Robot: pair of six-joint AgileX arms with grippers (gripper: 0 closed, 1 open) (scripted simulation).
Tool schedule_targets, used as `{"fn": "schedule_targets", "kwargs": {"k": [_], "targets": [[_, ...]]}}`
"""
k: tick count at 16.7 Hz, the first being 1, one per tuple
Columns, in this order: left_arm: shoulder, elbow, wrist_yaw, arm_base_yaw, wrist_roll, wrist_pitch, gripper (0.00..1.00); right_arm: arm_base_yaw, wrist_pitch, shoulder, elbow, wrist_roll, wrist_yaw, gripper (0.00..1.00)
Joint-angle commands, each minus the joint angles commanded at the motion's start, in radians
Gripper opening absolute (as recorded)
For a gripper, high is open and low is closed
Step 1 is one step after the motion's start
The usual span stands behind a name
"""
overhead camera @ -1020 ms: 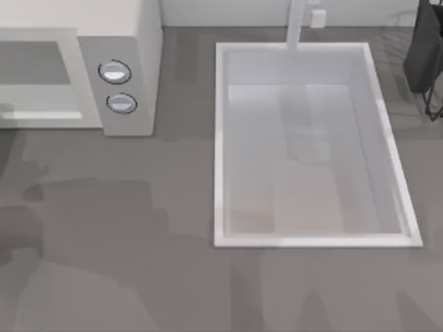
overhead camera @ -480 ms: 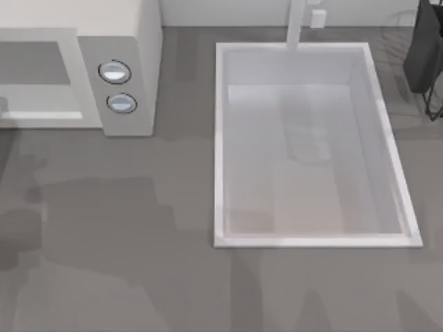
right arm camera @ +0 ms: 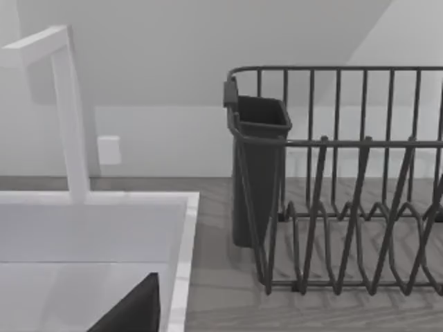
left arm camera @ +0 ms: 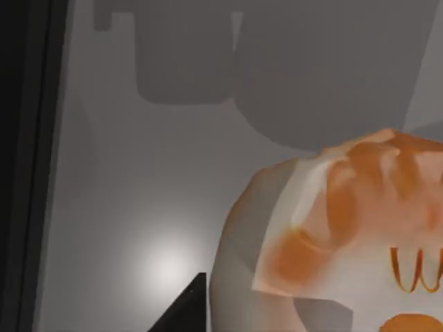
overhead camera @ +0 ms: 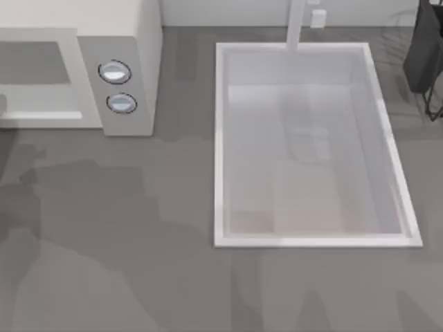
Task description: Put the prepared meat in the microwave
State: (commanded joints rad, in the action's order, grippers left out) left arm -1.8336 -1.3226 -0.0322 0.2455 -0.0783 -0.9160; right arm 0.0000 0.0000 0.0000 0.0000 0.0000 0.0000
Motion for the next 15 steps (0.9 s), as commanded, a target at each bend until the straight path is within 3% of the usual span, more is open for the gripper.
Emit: {"fn": "schedule_targets", "kwargs": {"k": [15], "targets": [[-0.224, 0.344, -0.192, 0.001, -0.027, 1.498, 0.00, 0.000, 0.000, 0.000, 0.000, 0.000, 0.000, 1.00]]}}
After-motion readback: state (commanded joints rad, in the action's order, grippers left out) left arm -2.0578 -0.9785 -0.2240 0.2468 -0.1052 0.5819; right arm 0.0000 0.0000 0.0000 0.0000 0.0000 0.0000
